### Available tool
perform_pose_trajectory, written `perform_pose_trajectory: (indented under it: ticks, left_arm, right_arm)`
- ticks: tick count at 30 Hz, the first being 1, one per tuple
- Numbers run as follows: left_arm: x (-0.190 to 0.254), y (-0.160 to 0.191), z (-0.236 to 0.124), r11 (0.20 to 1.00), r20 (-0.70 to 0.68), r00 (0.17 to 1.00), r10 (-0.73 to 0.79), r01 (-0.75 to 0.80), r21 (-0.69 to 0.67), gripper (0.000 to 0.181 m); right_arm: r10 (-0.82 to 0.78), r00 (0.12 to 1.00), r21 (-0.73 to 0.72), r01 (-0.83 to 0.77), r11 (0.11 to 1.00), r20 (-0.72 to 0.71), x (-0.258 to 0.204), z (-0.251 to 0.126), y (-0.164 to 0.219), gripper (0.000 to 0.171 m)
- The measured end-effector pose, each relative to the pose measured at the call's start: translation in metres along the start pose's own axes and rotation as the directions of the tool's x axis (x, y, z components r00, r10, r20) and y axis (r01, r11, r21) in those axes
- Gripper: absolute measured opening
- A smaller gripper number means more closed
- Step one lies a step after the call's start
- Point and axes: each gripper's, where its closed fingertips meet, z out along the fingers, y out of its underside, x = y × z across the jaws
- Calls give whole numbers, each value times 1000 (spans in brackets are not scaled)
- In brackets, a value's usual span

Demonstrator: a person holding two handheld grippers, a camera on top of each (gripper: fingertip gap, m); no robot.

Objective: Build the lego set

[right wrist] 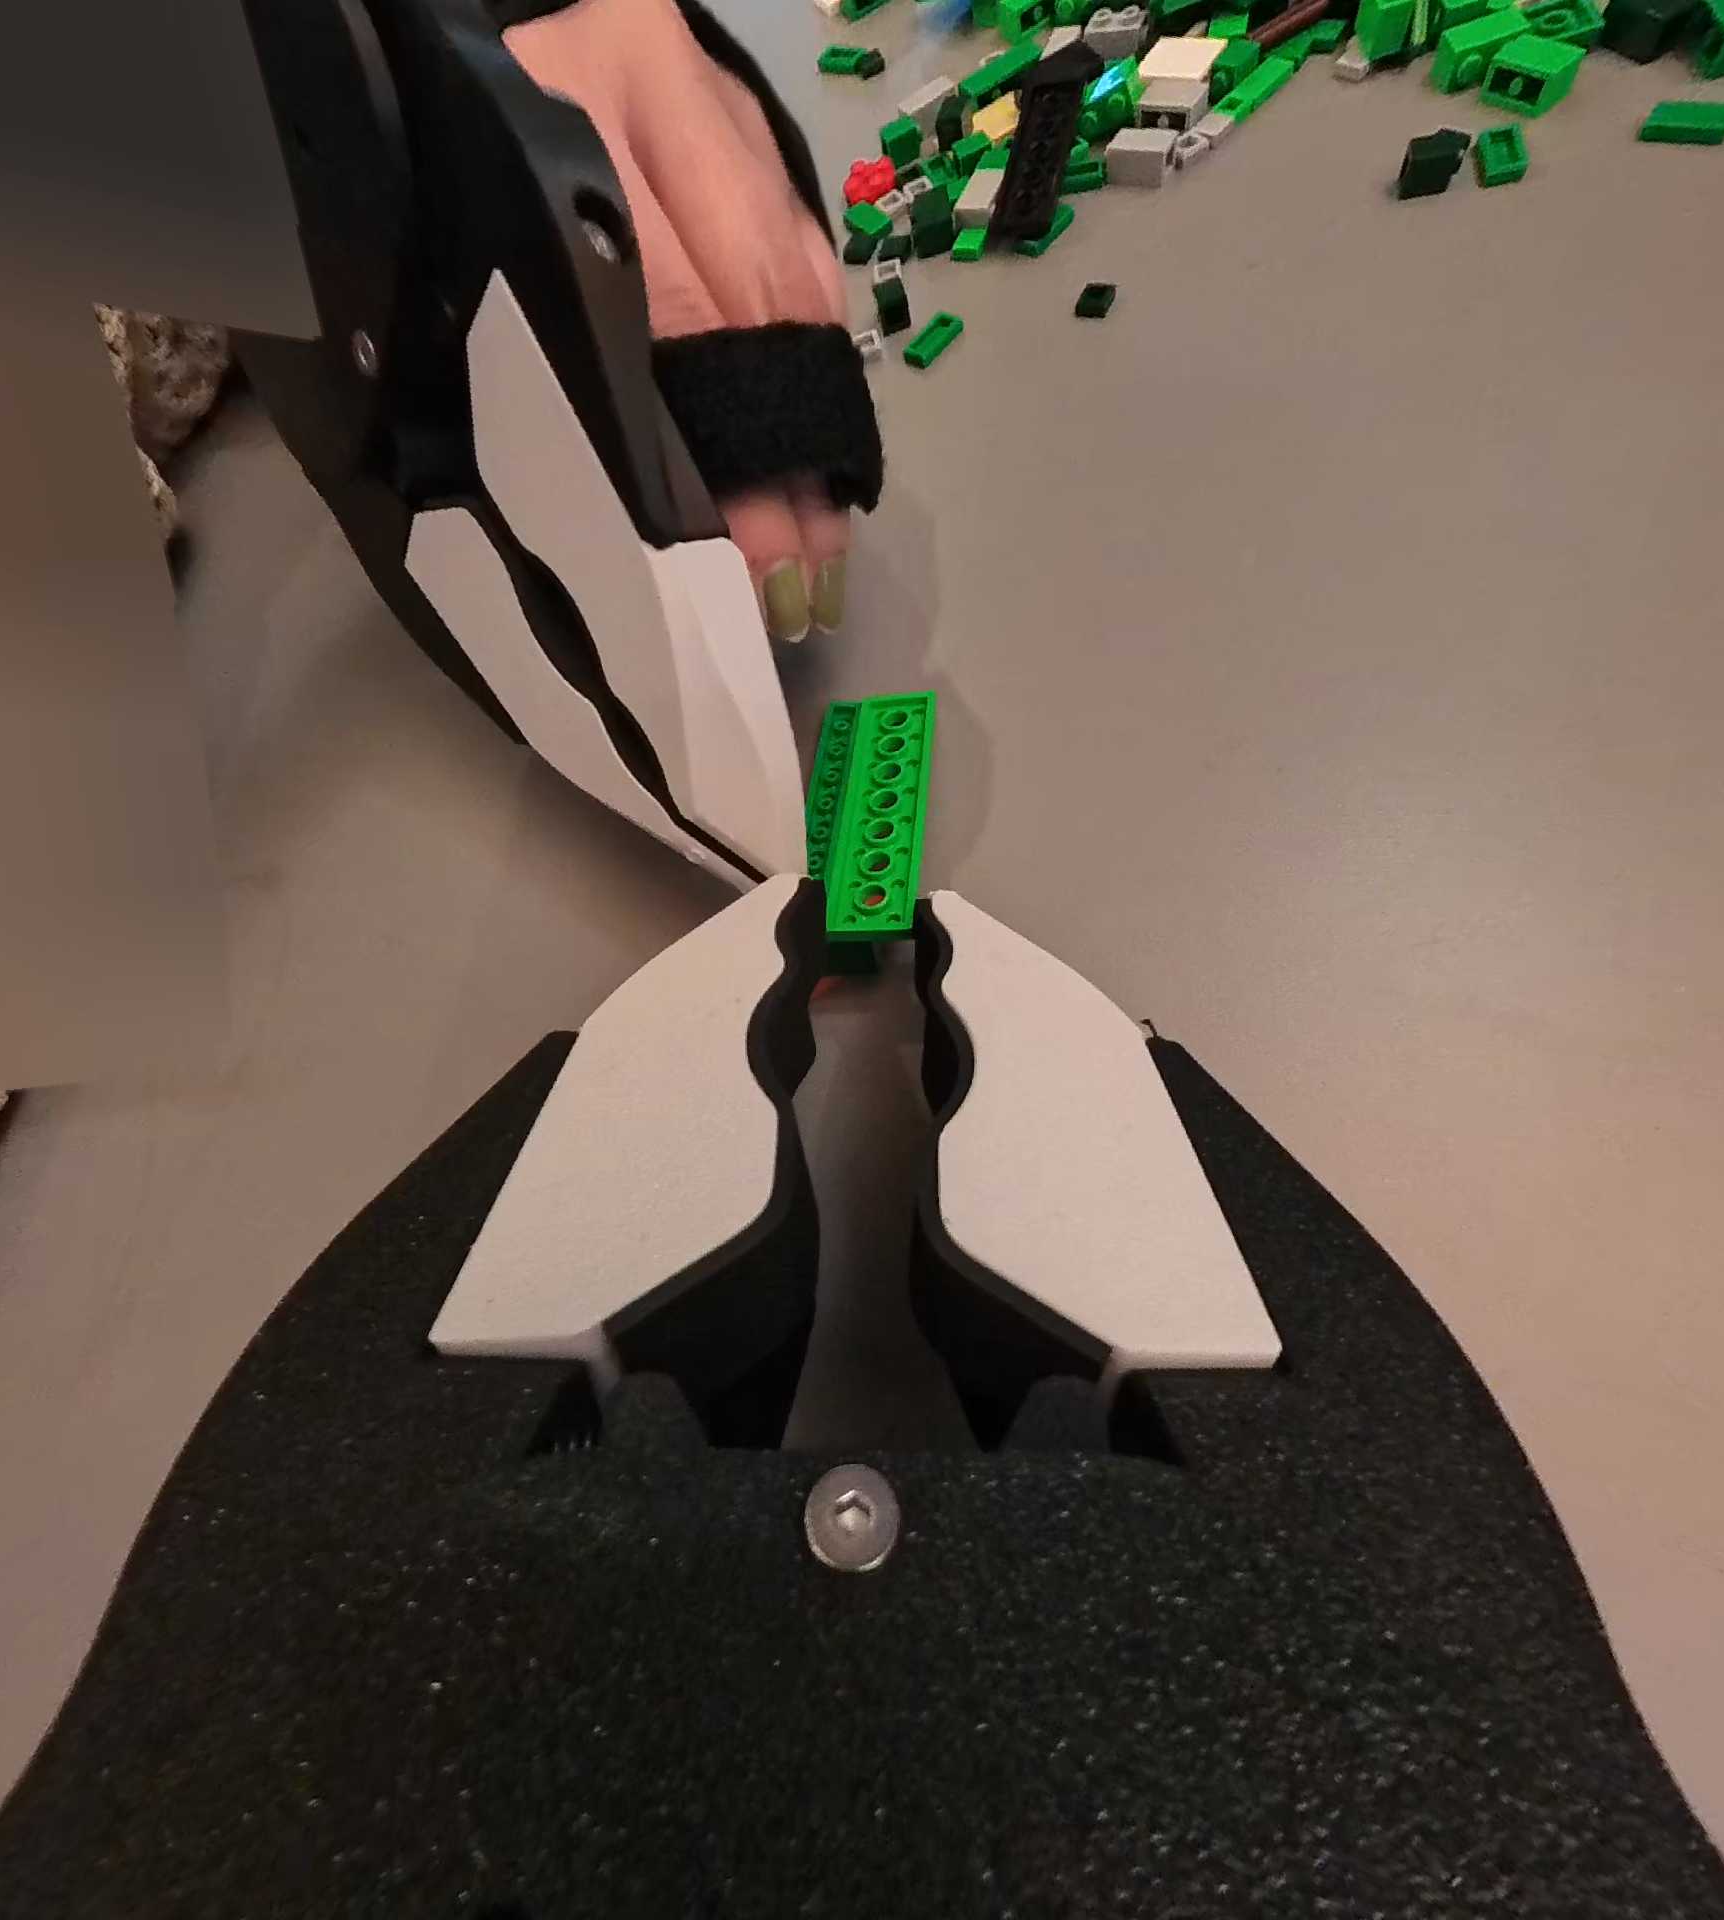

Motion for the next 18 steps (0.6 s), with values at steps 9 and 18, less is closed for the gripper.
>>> perform_pose_trajectory:
  ticks: [9,18]
  left_arm:
    - [-2,0,2,998,-19,998,-53,52,-18,0]
    - [-8,0,-2,999,-16,999,-31,31,-9,0]
  right_arm:
    - [6,1000,2,-6,1000,-3,0,0,0,17]
    - [8,1000,4,-8,1000,2,0,0,0,17]
